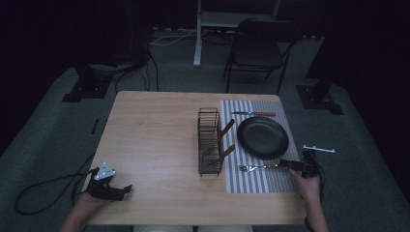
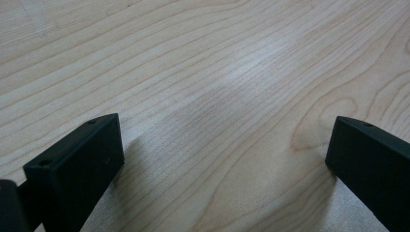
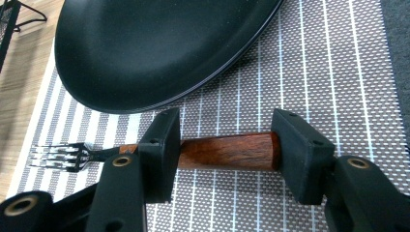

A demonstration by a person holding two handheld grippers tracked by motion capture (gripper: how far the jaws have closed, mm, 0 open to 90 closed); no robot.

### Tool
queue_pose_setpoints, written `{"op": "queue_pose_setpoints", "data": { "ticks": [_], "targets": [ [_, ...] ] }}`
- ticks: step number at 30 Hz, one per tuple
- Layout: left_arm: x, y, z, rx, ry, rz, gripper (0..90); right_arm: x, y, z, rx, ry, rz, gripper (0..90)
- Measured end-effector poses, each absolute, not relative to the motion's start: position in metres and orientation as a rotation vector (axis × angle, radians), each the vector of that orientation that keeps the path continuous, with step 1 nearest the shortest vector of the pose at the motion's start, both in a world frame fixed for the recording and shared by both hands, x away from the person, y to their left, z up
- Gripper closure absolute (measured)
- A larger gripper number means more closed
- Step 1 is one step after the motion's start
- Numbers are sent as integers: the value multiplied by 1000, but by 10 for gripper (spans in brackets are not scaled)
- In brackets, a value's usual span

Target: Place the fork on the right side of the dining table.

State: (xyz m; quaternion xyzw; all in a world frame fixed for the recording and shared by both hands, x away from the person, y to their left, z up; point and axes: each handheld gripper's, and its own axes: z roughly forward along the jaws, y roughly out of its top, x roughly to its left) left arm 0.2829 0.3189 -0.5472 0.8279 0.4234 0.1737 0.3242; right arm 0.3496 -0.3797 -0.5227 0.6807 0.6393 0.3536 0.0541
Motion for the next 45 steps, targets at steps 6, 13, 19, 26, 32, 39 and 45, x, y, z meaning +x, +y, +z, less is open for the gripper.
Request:
{"op": "queue_pose_setpoints", "data": {
  "ticks": [6, 13, 19, 26, 32, 39, 45],
  "targets": [
    [283, 319, -547, 2172, 1110, 456, 0, 352, -379, -527, 2065, 1961, 1047, 440],
    [283, 319, -547, 2172, 1110, 456, 0, 352, -369, -526, 1975, 2012, 941, 427],
    [283, 319, -547, 2172, 1111, 455, 0, 352, -356, -525, 1887, 2046, 834, 362],
    [283, 319, -547, 2172, 1110, 455, 0, 345, -354, -523, 1865, 2020, 865, 214],
    [283, 319, -547, 2171, 1111, 455, 0, 333, -348, -521, 1776, 1973, 873, 140],
    [283, 319, -547, 2171, 1110, 455, 0, 320, -335, -526, 1729, 1980, 894, 125],
    [283, 319, -547, 2172, 1110, 456, 0, 308, -325, -532, 1708, 1978, 915, 124]
  ]
}}
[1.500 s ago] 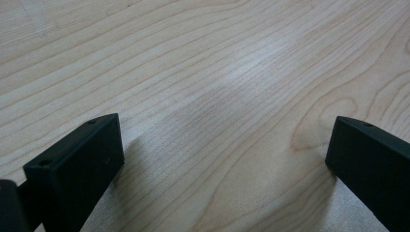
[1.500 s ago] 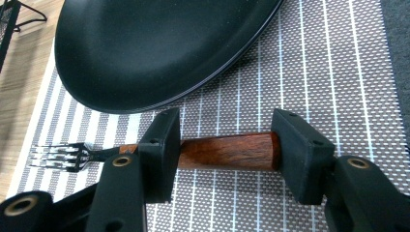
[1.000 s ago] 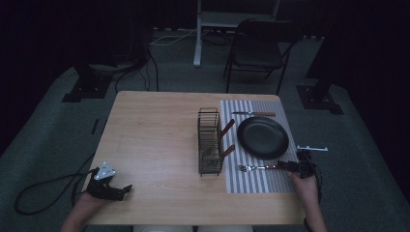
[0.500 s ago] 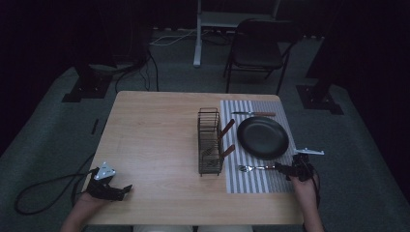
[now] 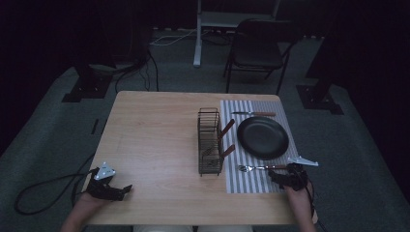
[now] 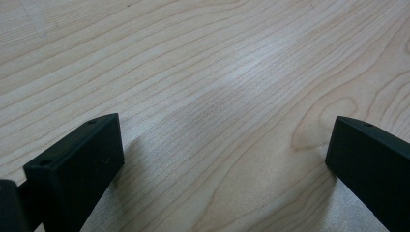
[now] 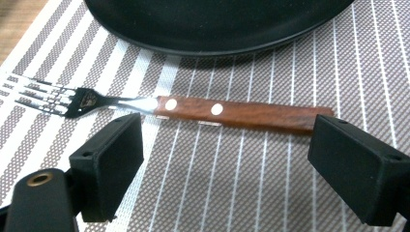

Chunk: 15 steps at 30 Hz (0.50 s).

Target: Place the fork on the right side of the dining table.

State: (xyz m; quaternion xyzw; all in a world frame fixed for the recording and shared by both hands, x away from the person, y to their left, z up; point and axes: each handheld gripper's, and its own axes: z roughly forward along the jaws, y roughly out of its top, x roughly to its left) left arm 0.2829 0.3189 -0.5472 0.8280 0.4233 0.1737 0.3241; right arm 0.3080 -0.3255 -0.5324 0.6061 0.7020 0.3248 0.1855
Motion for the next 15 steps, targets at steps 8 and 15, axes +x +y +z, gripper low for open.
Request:
{"op": "queue_pose_setpoints", "data": {
  "ticks": [8, 15],
  "targets": [
    [283, 319, -547, 2172, 1110, 456, 0, 295, -320, -542, 1691, 1972, 851, 114],
    [283, 319, -547, 2172, 1109, 457, 0, 283, -315, -547, 1619, 1965, 854, 114]
  ]
}}
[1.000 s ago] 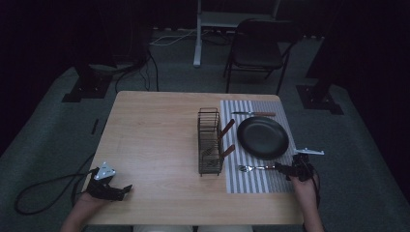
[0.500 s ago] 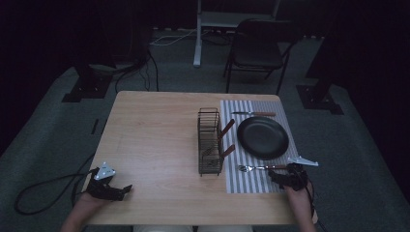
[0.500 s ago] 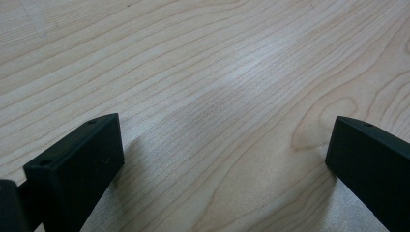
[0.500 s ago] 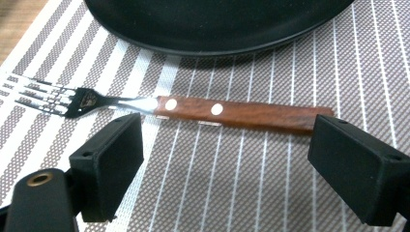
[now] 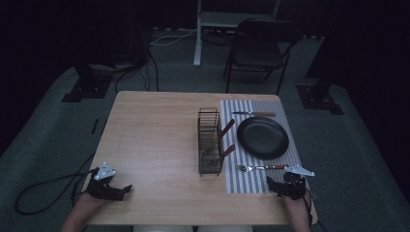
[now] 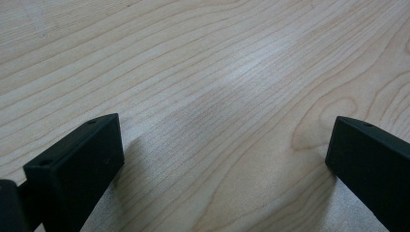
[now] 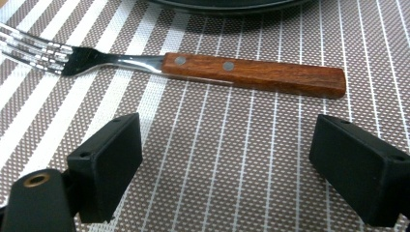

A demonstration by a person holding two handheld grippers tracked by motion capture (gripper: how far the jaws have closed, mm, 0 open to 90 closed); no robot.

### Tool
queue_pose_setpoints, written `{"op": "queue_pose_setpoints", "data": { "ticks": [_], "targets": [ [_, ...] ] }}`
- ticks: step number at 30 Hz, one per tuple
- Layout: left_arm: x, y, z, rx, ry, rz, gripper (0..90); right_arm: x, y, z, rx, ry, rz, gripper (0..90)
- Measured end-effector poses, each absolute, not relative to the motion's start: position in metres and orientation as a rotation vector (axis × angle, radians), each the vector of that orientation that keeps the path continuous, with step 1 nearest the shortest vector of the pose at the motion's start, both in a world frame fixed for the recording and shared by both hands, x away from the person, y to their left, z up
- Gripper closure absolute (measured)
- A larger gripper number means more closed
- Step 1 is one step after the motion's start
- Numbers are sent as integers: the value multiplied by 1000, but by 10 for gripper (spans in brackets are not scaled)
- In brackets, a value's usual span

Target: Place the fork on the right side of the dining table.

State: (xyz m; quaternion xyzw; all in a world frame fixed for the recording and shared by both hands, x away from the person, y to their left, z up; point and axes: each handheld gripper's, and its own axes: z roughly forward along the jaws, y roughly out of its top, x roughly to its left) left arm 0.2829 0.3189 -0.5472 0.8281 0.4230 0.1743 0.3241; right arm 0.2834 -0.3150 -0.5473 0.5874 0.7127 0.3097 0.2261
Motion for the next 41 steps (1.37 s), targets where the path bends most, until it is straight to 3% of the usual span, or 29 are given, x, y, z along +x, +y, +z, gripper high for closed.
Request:
{"op": "queue_pose_setpoints", "data": {
  "ticks": [10, 41],
  "targets": [
    [283, 319, -547, 2172, 1111, 456, 0, 266, -308, -551, 1618, 1912, 836, 113],
    [282, 318, -547, 2167, 1123, 461, 0, 267, -304, -551, 1660, 1865, 812, 113]
  ]
}}
